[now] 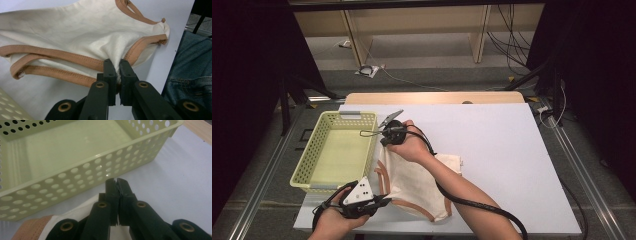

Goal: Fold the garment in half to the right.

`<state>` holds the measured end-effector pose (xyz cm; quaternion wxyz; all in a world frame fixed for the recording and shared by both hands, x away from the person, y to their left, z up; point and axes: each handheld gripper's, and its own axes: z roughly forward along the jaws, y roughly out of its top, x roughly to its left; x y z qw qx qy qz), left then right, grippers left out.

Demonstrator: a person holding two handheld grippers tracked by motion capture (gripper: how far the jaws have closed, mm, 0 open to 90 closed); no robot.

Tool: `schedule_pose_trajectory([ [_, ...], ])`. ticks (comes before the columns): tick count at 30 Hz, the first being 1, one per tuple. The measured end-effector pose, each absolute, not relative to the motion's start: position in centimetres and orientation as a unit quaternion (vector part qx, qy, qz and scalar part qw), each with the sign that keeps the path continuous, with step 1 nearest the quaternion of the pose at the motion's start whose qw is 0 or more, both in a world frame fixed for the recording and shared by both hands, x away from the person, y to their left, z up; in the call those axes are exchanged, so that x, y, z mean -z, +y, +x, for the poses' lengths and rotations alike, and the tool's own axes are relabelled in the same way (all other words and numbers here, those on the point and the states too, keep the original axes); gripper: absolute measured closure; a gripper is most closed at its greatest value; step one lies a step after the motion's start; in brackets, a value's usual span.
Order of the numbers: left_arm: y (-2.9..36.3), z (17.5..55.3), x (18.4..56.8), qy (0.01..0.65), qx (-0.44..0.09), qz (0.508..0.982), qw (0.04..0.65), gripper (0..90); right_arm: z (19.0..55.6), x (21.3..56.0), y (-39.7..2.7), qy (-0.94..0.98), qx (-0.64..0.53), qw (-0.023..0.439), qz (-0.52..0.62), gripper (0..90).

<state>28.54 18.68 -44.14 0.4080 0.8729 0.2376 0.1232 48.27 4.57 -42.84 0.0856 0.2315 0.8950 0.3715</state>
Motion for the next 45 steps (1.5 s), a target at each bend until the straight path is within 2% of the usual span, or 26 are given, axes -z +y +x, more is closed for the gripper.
schedule_pose_trajectory([
  [45, 20.5, 28.6, 42.8, 0.243, -0.138, 0.875, 0.396, 85.5, 48.3, 41.3, 5.6, 0.884, -0.394, 0.096, 0.230, 89.2],
])
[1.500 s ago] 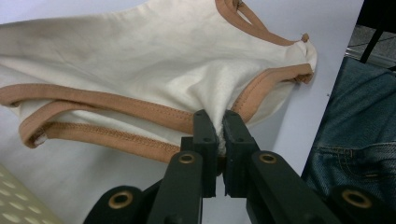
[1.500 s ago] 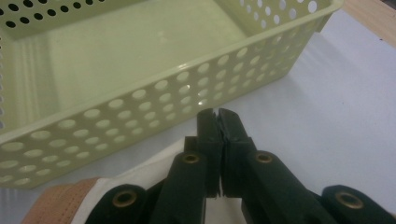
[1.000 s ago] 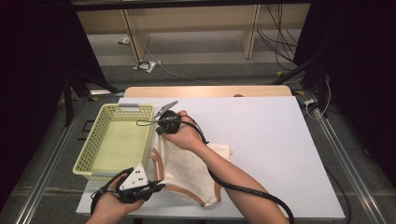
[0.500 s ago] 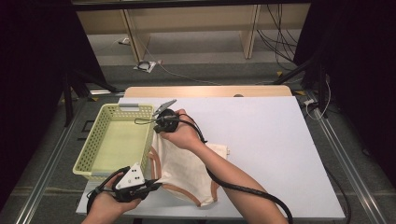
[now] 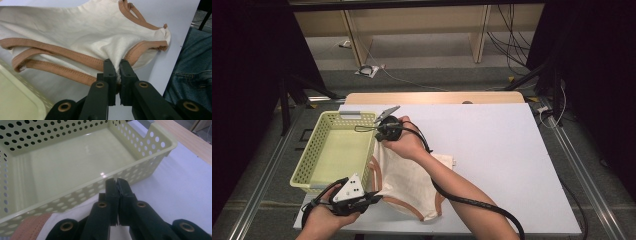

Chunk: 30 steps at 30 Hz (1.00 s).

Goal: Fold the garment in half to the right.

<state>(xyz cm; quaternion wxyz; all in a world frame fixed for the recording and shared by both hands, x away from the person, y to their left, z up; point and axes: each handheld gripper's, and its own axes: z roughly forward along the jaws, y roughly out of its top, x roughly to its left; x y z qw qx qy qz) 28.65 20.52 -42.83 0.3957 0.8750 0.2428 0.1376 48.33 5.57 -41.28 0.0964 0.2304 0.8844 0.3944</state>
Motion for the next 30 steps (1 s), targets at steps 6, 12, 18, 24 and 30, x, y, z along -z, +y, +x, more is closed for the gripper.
schedule_pose_trajectory([
  [6, 20.68, 28.64, 42.70, 0.243, -0.140, 0.875, 0.395, 85.6, 48.31, 41.11, 5.78, 0.883, -0.397, 0.097, 0.230, 89.2],
  [12, 20.81, 28.62, 42.58, 0.243, -0.141, 0.875, 0.394, 85.5, 48.28, 41.01, 5.88, 0.882, -0.400, 0.098, 0.229, 89.1],
  [18, 20.89, 28.60, 42.48, 0.242, -0.141, 0.877, 0.392, 85.5, 48.26, 40.99, 5.97, 0.881, -0.401, 0.098, 0.230, 89.1],
  [24, 20.87, 28.64, 42.67, 0.236, -0.142, 0.879, 0.389, 85.5, 48.23, 41.11, 5.93, 0.879, -0.406, 0.099, 0.229, 89.1],
  [30, 20.61, 28.79, 43.29, 0.231, -0.136, 0.886, 0.377, 85.5, 48.14, 41.62, 5.77, 0.878, -0.407, 0.098, 0.233, 89.1],
])
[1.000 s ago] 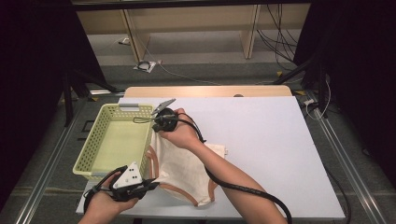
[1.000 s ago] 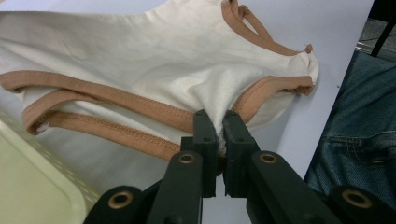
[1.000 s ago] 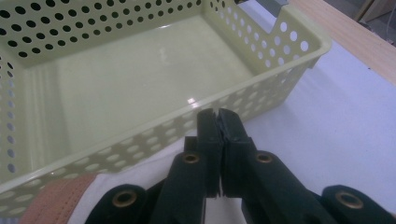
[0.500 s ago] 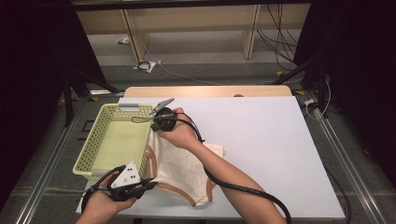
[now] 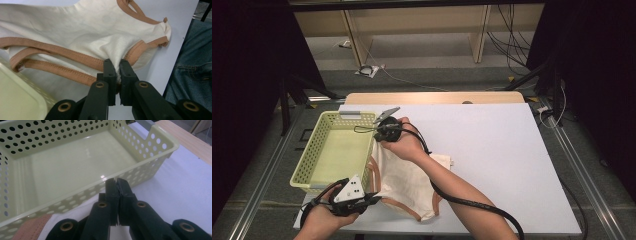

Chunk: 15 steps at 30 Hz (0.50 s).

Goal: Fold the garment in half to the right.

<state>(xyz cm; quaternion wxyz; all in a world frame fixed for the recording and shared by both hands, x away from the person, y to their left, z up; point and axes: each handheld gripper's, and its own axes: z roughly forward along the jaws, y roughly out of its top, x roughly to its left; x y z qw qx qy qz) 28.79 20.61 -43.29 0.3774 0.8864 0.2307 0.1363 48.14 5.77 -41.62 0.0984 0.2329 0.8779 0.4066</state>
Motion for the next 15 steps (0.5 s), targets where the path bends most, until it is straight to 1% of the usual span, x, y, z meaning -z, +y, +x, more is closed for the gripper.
schedule_pose_trajectory([
  [6, 20.3, 28.9, 43.8, 0.227, -0.132, 0.892, 0.368, 85.4, 48.0, 42.4, 5.5, 0.878, -0.405, 0.095, 0.237, 89.1],
  [15, 19.5, 28.8, 43.8, 0.214, -0.138, 0.896, 0.364, 85.3, 48.0, 42.6, 5.2, 0.876, -0.409, 0.096, 0.237, 89.1],
])
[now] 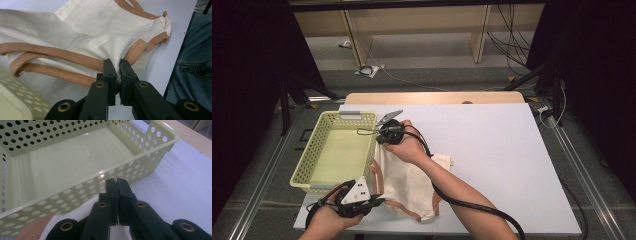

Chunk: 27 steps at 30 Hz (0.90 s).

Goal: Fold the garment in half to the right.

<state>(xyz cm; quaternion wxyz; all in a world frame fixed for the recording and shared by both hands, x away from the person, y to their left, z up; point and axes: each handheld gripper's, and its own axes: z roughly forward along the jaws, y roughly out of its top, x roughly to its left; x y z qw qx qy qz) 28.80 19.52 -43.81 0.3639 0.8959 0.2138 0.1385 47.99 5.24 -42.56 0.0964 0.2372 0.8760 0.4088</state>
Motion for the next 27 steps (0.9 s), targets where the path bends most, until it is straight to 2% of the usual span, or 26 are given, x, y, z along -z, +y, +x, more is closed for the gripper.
schedule_pose_trajectory([
  [27, 17.9, 28.8, 43.3, 0.182, -0.157, 0.892, 0.383, 85.3, 47.6, 41.9, 2.3, 0.859, -0.430, 0.111, 0.254, 89.1],
])
